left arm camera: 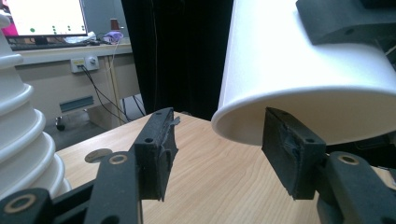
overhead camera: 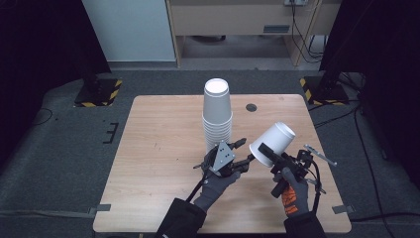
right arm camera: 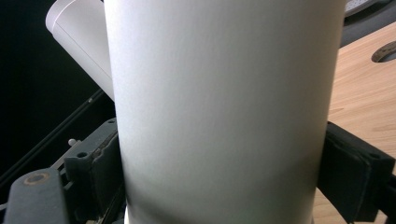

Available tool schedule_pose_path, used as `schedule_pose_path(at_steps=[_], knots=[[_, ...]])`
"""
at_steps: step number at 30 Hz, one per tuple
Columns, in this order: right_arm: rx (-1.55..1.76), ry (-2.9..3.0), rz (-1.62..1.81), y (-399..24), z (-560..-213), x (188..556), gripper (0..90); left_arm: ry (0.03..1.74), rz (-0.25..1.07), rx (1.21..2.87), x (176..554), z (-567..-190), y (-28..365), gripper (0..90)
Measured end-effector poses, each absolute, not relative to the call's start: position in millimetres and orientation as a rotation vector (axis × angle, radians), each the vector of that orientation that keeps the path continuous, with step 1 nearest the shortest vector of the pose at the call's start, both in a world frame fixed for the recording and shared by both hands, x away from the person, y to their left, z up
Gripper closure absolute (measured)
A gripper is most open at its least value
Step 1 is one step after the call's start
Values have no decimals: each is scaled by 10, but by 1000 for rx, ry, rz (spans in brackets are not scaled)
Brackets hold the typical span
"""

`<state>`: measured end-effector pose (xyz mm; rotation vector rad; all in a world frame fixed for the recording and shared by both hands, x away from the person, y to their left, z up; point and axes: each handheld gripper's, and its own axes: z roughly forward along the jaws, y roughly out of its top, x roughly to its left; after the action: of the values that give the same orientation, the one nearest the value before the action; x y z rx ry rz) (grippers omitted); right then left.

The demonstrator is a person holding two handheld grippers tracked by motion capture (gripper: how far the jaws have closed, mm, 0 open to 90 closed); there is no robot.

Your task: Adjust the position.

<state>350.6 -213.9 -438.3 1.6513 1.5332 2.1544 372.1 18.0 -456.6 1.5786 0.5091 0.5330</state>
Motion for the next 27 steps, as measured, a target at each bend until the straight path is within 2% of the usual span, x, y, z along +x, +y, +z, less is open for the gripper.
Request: schedule_pose_path(at_steps=[14, 23, 27], knots=[[1667, 1557, 2168, -2079, -4415, 3507, 129, 508, 543, 1553, 3771, -4593, 89, 498], [1695, 1586, 2168, -2017, -4468, 3511, 129, 513, 552, 1539, 3773, -4598, 73, 566], [1705, 1597, 2175, -2000, -4494, 3518, 128, 520, 560, 1534, 3775, -4593, 80, 635]])
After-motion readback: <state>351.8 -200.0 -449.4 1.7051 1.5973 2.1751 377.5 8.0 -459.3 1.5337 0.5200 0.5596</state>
